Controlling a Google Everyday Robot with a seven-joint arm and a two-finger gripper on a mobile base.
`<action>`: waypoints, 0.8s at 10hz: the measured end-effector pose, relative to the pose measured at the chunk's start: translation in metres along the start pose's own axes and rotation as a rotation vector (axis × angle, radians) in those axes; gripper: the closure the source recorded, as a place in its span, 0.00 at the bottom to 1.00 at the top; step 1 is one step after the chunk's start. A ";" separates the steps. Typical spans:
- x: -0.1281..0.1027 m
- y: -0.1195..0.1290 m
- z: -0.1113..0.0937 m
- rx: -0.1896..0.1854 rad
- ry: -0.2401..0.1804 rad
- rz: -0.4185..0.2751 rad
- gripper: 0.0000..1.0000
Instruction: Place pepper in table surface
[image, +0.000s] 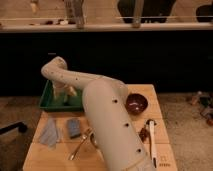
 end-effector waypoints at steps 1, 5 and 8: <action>0.001 0.001 0.003 -0.003 -0.006 -0.001 0.20; 0.001 0.004 0.015 -0.009 -0.047 -0.005 0.20; 0.000 0.003 0.025 -0.026 -0.081 -0.023 0.20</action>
